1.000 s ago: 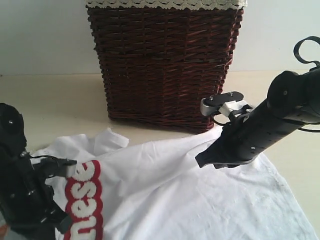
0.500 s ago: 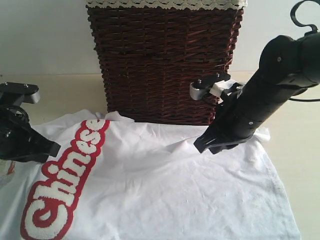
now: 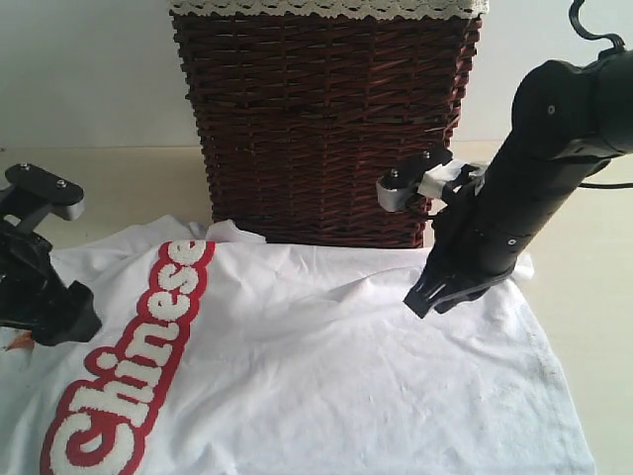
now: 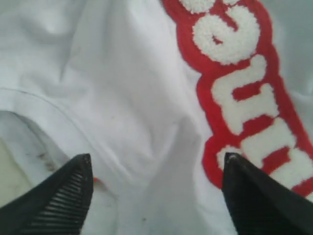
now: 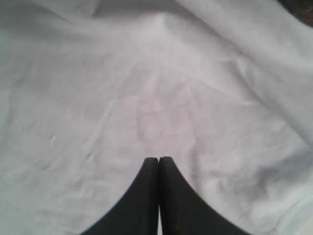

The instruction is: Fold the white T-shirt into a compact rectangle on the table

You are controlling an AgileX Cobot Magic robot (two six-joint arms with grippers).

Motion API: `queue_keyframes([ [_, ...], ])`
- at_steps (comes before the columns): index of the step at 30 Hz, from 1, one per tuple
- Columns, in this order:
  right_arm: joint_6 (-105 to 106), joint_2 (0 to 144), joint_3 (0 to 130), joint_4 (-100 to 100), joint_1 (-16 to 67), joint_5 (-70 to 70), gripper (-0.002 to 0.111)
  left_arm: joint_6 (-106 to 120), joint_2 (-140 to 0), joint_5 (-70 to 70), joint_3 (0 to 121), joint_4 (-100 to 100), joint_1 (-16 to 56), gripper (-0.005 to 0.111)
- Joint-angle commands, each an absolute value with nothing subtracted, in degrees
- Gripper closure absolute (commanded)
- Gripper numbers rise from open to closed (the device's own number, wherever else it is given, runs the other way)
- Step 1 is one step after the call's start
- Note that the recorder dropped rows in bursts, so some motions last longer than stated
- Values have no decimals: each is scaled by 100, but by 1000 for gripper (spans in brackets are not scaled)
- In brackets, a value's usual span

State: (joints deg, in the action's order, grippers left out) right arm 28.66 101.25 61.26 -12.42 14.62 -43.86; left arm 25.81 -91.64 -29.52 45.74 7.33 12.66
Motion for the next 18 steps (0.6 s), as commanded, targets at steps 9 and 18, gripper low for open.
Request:
queue_keyframes([
  [9,5377,9859,6157,-928,1467,-5095,108,4243,-8777,-4083,4602,-2971,1258,76],
  [18,5089,9870,6157,-780,1467,-5182,84,6305,-9108,-3923,4423,-2632,1258,107],
])
